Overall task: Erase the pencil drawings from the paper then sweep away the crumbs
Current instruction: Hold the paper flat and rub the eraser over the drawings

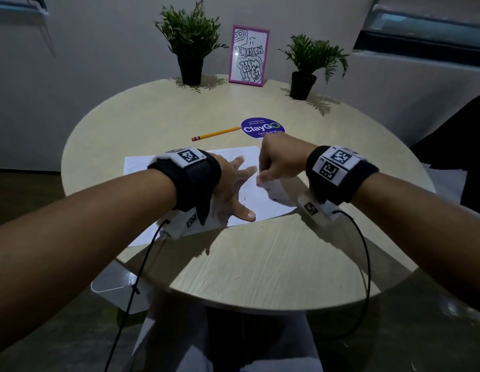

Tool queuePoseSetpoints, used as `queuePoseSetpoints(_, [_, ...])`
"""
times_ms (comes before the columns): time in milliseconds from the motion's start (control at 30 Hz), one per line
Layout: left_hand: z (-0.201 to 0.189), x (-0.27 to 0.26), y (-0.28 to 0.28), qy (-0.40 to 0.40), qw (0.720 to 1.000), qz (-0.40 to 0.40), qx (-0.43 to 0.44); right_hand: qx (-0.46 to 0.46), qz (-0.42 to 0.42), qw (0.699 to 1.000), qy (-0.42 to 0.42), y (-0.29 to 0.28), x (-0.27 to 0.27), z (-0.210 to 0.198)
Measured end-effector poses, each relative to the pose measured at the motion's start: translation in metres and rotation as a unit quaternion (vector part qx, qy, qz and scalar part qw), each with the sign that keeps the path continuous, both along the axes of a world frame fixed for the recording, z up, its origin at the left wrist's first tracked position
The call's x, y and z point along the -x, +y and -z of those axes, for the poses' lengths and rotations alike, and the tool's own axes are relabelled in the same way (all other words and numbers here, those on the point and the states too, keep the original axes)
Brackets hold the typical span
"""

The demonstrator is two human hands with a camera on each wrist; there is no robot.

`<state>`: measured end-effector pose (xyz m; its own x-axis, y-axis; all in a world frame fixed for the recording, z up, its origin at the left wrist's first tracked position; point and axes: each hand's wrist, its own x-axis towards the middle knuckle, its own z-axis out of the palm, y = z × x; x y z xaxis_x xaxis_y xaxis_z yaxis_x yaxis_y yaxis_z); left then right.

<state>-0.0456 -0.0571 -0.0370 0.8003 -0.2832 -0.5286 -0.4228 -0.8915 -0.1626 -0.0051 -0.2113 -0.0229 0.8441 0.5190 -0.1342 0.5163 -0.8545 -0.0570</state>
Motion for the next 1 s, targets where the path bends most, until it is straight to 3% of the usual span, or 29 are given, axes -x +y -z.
queuePoseSetpoints(267, [-0.002, 0.002, 0.001, 0.004, 1.000, -0.008, 0.027, -0.017, 0.028, 0.999, -0.029, -0.016, -0.014, 0.000])
queuePoseSetpoints(400, [-0.003, 0.003, 0.019, 0.038, 0.997, 0.021, 0.060, -0.043, -0.003, 0.999, 0.020, -0.033, -0.009, -0.001])
queuePoseSetpoints(567, [-0.003, 0.006, 0.056, 0.092, 0.982, 0.041, 0.161, -0.049, -0.026, 0.996, 0.072, -0.039, 0.009, -0.008])
queuePoseSetpoints(667, [-0.016, 0.007, 0.065, 0.084, 0.975, 0.043, 0.202, -0.054, -0.031, 0.996, 0.066, -0.031, 0.010, -0.016])
queuePoseSetpoints(867, [-0.039, -0.010, 0.057, -0.024, 0.987, -0.011, 0.161, -0.087, -0.004, 0.995, 0.039, -0.007, -0.002, -0.023])
queuePoseSetpoints(1000, [-0.024, -0.007, 0.040, -0.014, 0.995, -0.016, 0.094, -0.039, -0.009, 0.999, 0.035, 0.001, -0.006, -0.007])
